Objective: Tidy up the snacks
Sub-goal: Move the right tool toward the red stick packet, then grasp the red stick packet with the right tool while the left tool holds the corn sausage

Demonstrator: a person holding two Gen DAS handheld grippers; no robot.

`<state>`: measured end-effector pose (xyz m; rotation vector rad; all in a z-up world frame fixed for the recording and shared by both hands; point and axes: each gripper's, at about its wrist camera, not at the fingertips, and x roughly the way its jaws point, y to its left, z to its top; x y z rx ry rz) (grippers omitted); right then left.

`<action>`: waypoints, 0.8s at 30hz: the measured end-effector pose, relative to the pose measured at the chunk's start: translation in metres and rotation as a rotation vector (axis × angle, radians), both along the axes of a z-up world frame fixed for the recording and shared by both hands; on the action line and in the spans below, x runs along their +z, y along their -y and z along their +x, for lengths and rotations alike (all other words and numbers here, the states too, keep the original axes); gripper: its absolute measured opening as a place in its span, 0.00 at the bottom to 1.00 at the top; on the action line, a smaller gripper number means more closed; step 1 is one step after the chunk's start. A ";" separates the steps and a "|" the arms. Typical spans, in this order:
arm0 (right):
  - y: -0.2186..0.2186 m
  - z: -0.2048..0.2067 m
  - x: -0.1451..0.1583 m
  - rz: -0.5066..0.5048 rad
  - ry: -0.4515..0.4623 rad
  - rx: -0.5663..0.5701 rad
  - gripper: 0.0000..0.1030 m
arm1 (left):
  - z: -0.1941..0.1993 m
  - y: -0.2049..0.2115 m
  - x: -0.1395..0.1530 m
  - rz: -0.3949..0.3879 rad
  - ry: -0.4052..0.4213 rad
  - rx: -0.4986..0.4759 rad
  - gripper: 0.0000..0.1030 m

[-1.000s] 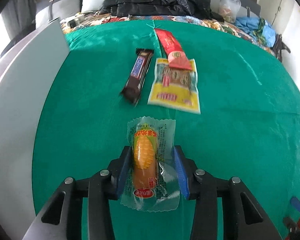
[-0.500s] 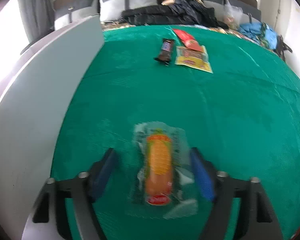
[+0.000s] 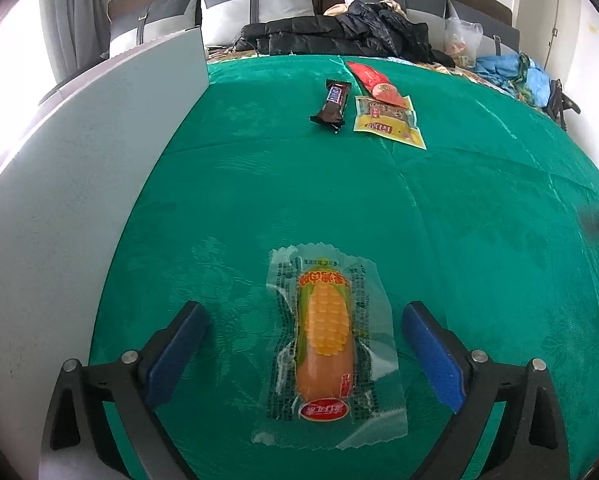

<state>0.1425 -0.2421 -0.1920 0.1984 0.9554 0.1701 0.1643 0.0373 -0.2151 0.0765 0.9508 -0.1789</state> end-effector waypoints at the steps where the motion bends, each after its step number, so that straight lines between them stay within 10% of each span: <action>1: -0.009 0.030 0.008 0.011 0.006 0.014 0.72 | 0.000 0.000 0.000 0.000 0.000 0.000 0.96; 11: -0.100 0.251 0.007 -0.048 -0.072 0.117 0.69 | 0.001 0.000 -0.001 -0.005 -0.003 -0.002 0.96; 13: -0.110 0.266 0.001 -0.066 -0.081 0.113 0.66 | 0.000 0.000 -0.001 -0.006 -0.003 -0.002 0.96; 18: -0.113 0.292 -0.012 -0.098 -0.139 0.091 0.21 | 0.000 0.000 -0.001 -0.006 -0.003 -0.002 0.97; 24: -0.097 0.276 0.012 -0.093 -0.073 0.087 0.16 | 0.000 0.000 -0.001 -0.007 -0.003 -0.002 0.97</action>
